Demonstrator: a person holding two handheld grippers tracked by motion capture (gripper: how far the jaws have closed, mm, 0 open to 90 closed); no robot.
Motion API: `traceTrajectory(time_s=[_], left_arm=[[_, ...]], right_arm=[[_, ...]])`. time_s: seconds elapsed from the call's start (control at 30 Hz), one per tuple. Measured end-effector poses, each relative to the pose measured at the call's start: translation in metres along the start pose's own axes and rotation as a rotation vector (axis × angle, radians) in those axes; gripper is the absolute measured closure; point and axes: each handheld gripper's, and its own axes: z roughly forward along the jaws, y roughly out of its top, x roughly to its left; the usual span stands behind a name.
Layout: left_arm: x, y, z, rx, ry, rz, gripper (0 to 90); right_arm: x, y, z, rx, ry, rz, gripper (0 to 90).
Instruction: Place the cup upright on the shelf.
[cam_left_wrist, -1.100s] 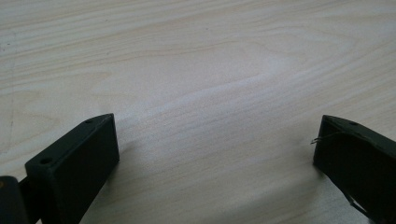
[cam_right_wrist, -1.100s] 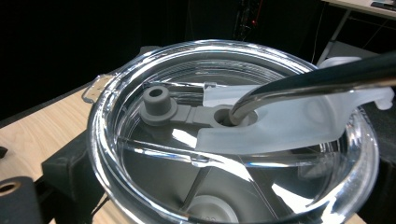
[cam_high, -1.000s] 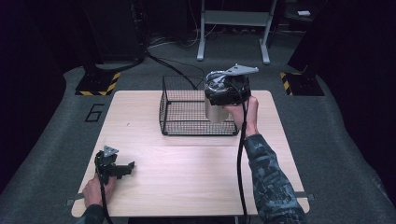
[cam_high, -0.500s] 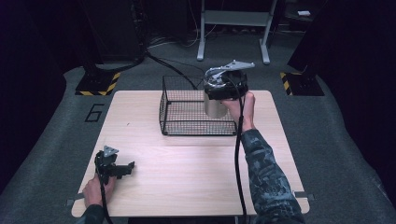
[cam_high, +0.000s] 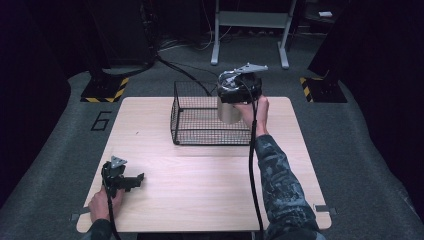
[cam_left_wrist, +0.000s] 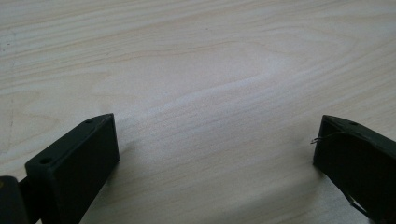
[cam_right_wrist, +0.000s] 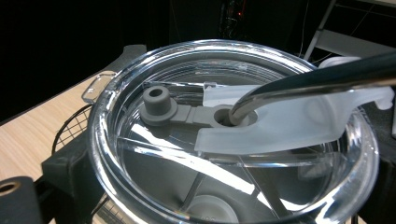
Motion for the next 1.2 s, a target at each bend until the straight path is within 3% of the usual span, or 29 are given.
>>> traceTrajectory(time_s=[0.53, 1.2], left_arm=[[0.001, 0.000, -0.001, 0.012, 0.000, 0.020, 0.1], [0.001, 0.000, -0.001, 0.015, -0.001, 0.017, 0.1]], right_arm=[[0.001, -0.002, 0.030, 0.022, -0.022, 0.024, 3.9], [0.007, -0.021, 0.067, 0.066, -0.023, 0.076, 3.8]])
